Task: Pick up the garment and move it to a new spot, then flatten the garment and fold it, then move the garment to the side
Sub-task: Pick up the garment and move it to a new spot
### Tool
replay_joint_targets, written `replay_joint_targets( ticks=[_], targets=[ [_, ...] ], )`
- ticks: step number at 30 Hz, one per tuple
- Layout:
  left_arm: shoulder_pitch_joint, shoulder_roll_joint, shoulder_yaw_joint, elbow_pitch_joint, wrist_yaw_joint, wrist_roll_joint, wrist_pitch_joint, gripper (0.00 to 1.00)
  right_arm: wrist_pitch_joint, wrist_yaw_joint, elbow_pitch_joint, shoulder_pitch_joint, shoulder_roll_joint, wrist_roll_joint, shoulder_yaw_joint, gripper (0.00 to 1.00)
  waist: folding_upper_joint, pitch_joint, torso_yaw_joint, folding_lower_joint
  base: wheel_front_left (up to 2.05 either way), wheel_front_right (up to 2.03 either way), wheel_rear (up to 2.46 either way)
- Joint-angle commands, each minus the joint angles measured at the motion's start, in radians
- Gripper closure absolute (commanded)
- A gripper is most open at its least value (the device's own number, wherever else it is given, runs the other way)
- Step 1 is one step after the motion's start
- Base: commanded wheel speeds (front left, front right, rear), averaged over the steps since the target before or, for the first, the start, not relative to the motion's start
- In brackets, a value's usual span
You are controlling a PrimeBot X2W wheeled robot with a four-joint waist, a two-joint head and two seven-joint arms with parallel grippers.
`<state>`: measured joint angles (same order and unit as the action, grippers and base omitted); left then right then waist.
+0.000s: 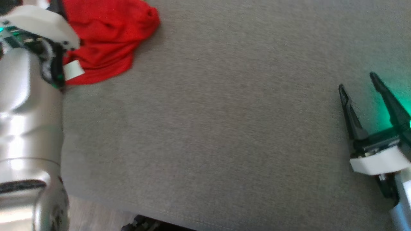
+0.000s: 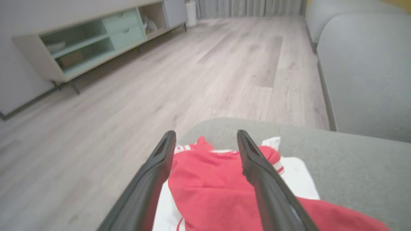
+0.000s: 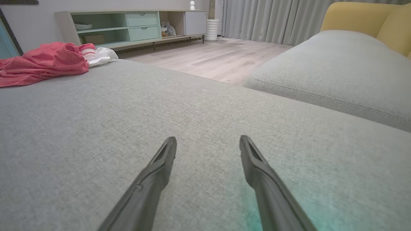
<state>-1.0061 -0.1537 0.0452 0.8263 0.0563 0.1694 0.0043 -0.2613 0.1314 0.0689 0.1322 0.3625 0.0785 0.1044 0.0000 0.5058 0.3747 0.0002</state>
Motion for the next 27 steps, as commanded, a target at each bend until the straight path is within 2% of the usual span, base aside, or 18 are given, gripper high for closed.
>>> replay_joint_targets(
  ticks=[1, 6, 9, 10, 11, 16, 18, 22, 27],
  targets=[
    [-0.022, -0.073, 0.050, 0.040, -0.006, 0.026, 0.035, 0.00, -0.001, -0.001, 0.007, -0.001, 0.032, -0.007, 0.015, 0.00, 0.0000, 0.065, -0.069, -0.0002, 0.00, 0.00, 0.00],
    [-0.080, -0.087, 0.137, 0.263, -0.002, 0.135, 0.175, 0.00, -0.001, -0.001, -0.008, 0.007, 0.046, -0.012, 0.015, 0.00, 0.0000, 0.097, -0.128, -0.0002, 0.00, 0.00, 0.00],
    [-0.084, -0.104, 0.148, 0.307, 0.027, 0.159, 0.156, 0.00, -0.001, -0.001, -0.016, 0.007, 0.034, -0.018, 0.017, 0.00, 0.0000, 0.100, -0.148, -0.0002, 0.00, 0.00, 0.00],
    [-0.083, -0.113, 0.144, 0.310, 0.036, 0.158, 0.130, 0.59, -0.001, -0.001, -0.015, 0.007, 0.028, -0.020, 0.019, 0.00, 0.0000, 0.097, -0.153, -0.0002, 0.00, 0.00, 0.00],
    [-0.084, -0.124, 0.140, 0.306, 0.043, 0.155, 0.090, 1.00, -0.001, -0.001, -0.013, 0.009, 0.021, -0.021, 0.021, 0.00, 0.0000, 0.092, -0.157, -0.0002, 0.00, 0.00, 0.00],
    [-0.122, -0.177, 0.107, 0.257, 0.066, 0.136, -0.128, 1.00, -0.001, -0.001, 0.001, 0.018, -0.018, -0.022, 0.043, 0.00, 0.0000, 0.028, -0.179, -0.0002, 0.00, 0.00, 0.00],
    [-0.151, -0.182, 0.087, 0.235, 0.071, 0.138, -0.180, 1.00, -0.001, -0.001, 0.013, 0.015, -0.035, -0.019, 0.046, 0.00, 0.0000, -0.013, -0.187, -0.0002, 0.00, 0.00, 0.00],
    [-0.204, -0.174, -0.022, 0.153, 0.074, 0.132, -0.219, 1.00, -0.001, -0.001, 0.037, 0.004, -0.065, -0.014, 0.061, 0.00, 0.0000, -0.108, -0.215, -0.0002, 0.00, 0.00, 0.00],
    [-0.238, -0.179, -0.206, -0.021, 0.074, 0.194, -0.222, 1.00, -0.001, -0.001, 0.049, -0.007, -0.125, 0.008, 0.057, 0.00, 0.0000, -0.210, -0.276, -0.0002, 0.00, 0.00, 0.00]
  ],
)
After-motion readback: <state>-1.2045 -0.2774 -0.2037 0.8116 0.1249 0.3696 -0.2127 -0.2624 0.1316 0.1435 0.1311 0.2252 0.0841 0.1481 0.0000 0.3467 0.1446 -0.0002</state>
